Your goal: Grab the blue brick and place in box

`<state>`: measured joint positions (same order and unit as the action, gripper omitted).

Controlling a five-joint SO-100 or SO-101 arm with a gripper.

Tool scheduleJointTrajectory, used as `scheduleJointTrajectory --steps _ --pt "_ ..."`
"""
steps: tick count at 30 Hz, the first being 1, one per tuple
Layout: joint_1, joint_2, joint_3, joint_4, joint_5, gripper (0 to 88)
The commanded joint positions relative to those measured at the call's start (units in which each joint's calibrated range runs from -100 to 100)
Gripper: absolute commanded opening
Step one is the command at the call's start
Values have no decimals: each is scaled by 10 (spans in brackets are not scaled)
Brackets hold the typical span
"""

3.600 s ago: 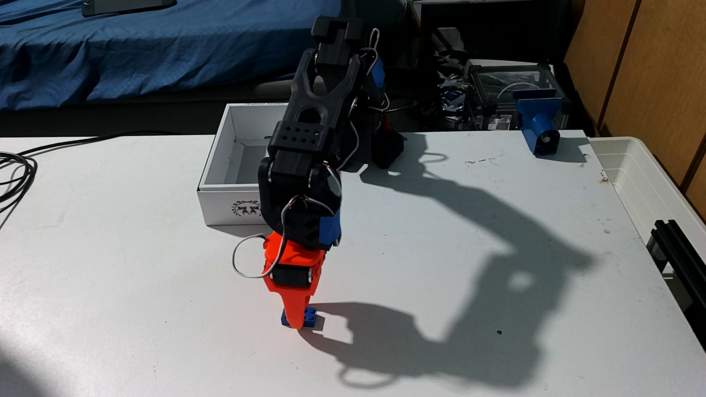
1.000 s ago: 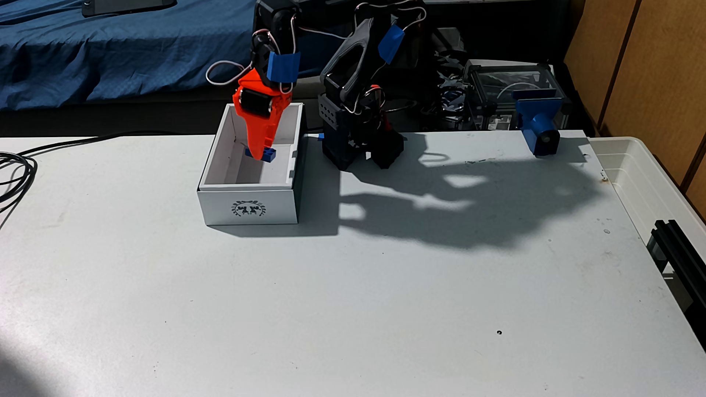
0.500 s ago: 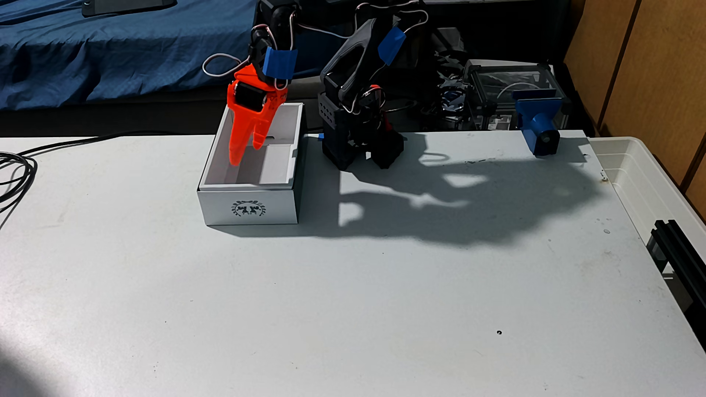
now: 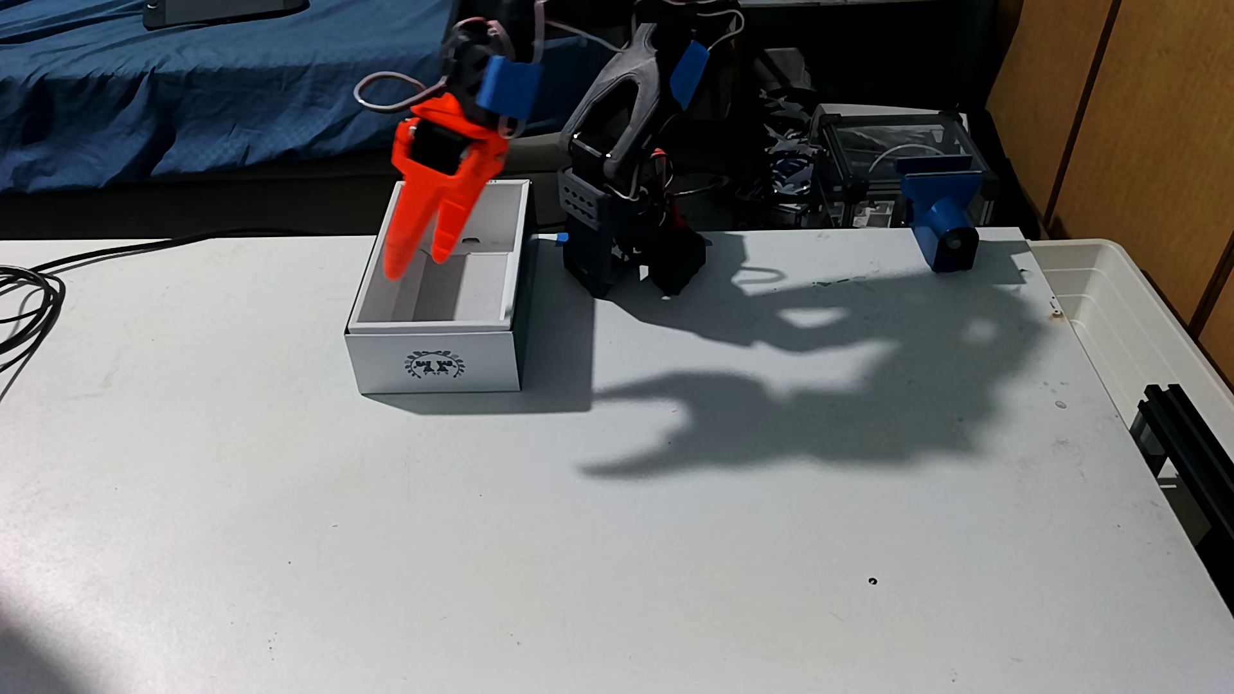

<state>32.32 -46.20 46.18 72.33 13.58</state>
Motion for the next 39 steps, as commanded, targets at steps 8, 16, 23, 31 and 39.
scheduleJointTrajectory --steps 8,16,23,31,39 --pt "-240 -12 19 -160 -66 293" --pt "-300 -16 95 -248 -66 293" --pt "-312 -174 198 -289 -67 292" --pt "-327 -426 344 -265 -67 292" --pt "-320 -538 406 -188 -66 292"
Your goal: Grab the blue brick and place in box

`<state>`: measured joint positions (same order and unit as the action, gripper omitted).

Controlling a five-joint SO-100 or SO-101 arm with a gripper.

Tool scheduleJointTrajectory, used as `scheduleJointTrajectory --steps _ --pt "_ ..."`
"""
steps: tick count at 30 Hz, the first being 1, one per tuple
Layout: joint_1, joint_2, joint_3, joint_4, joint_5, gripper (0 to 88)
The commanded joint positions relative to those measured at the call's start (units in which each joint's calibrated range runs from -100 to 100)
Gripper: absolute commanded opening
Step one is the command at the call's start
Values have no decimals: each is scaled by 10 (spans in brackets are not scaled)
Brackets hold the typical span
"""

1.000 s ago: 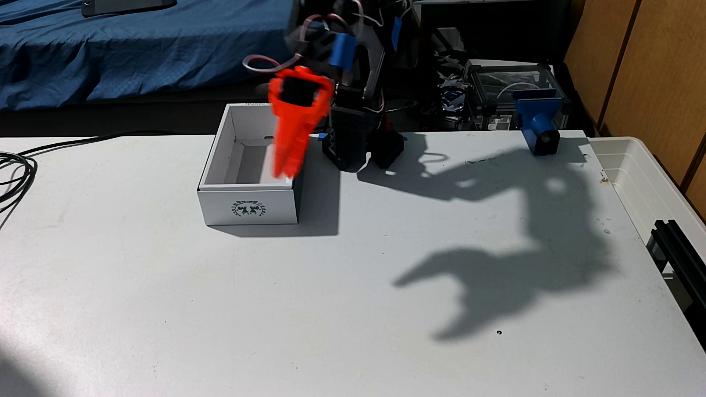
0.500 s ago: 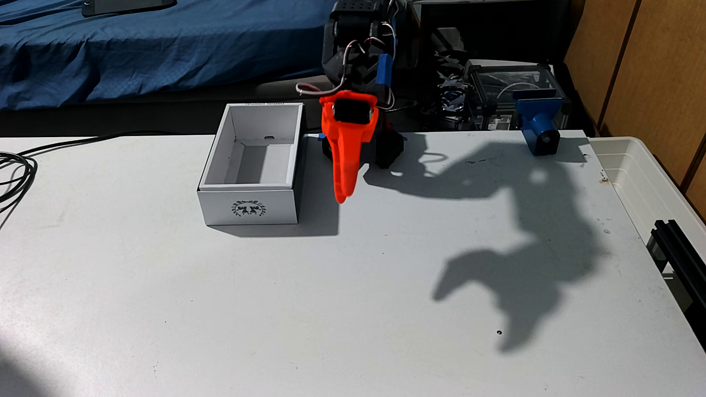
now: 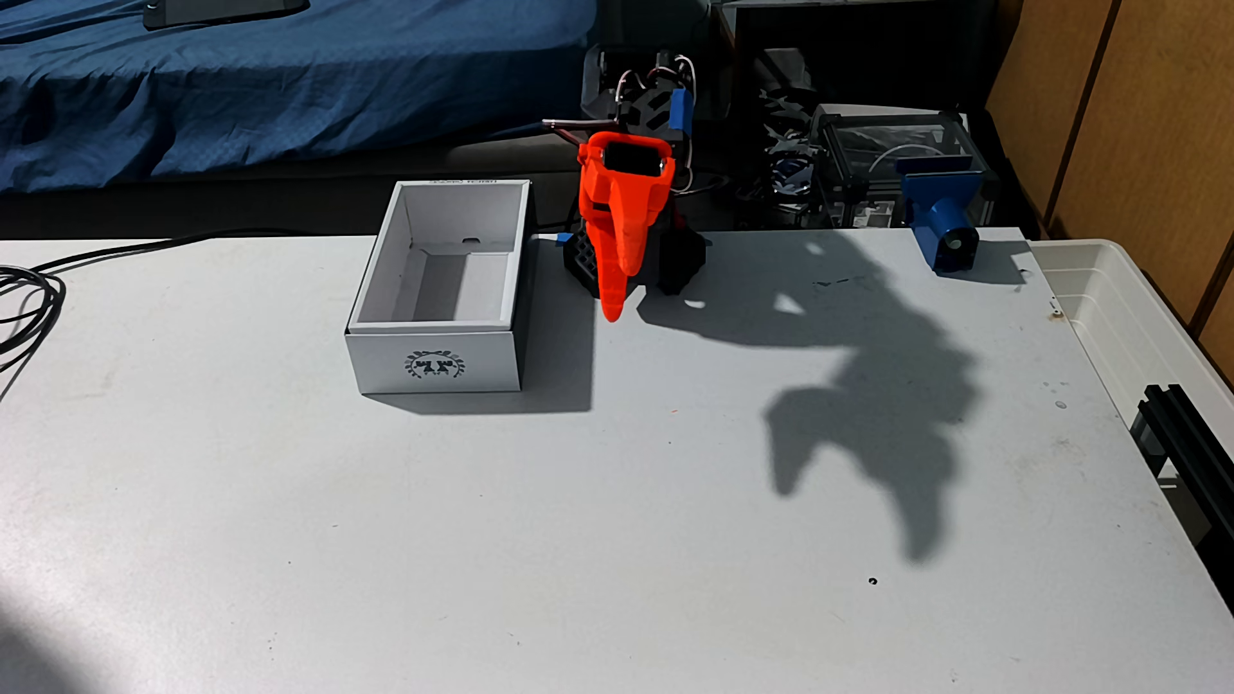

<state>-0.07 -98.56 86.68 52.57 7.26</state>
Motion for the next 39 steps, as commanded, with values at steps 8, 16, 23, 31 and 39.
scheduleJointTrajectory --steps 8,16,23,31,39 --pt "-15 -8 35 82 -4 292" --pt "-30 -8 82 83 -4 292" --pt "-30 -7 84 119 -4 292" --pt "-29 -7 85 130 -4 143" --pt "-29 -7 87 111 -48 7"
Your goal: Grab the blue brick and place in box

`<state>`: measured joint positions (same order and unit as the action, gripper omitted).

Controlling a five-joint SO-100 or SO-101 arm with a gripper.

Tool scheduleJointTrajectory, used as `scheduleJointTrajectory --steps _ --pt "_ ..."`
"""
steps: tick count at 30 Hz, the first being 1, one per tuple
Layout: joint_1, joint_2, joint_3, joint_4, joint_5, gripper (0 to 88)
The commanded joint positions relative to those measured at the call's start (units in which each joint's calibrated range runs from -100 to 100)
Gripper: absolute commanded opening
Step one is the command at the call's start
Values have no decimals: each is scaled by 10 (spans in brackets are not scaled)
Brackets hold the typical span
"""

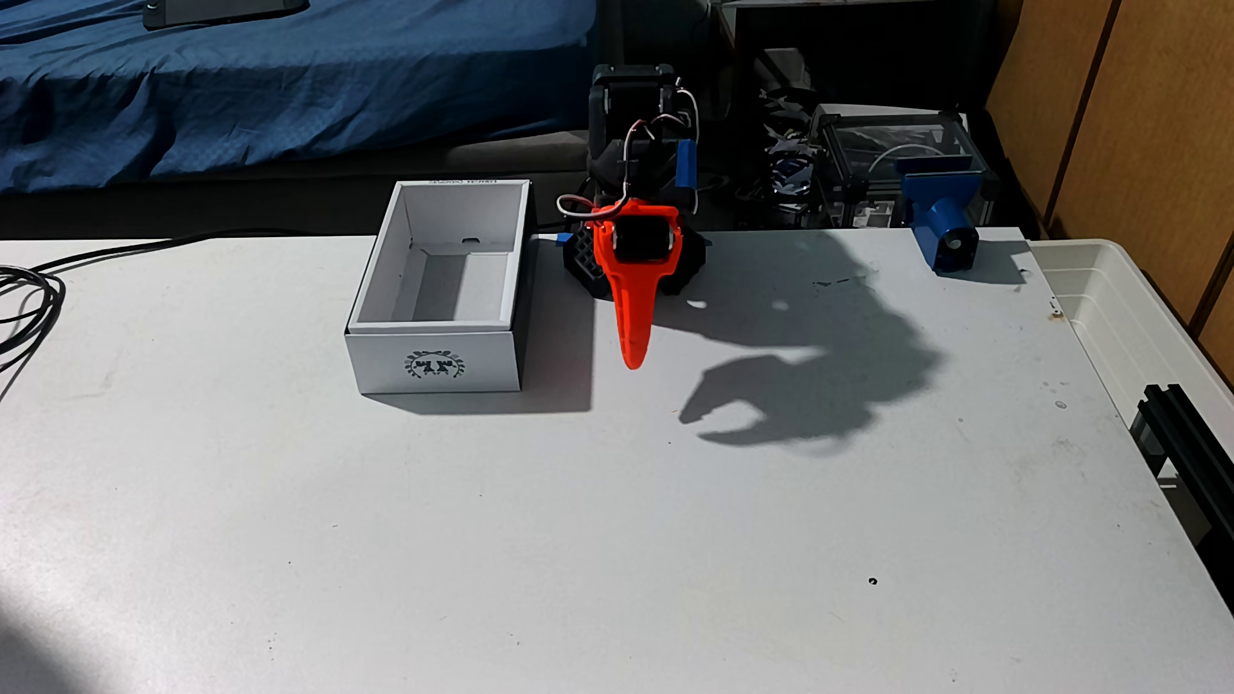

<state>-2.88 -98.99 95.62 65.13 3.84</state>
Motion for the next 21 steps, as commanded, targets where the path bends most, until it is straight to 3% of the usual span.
scheduleJointTrajectory --steps 1,21 --pt "-1 -3 0 -18 -13 7" --pt "1 -3 1 -18 -8 9"
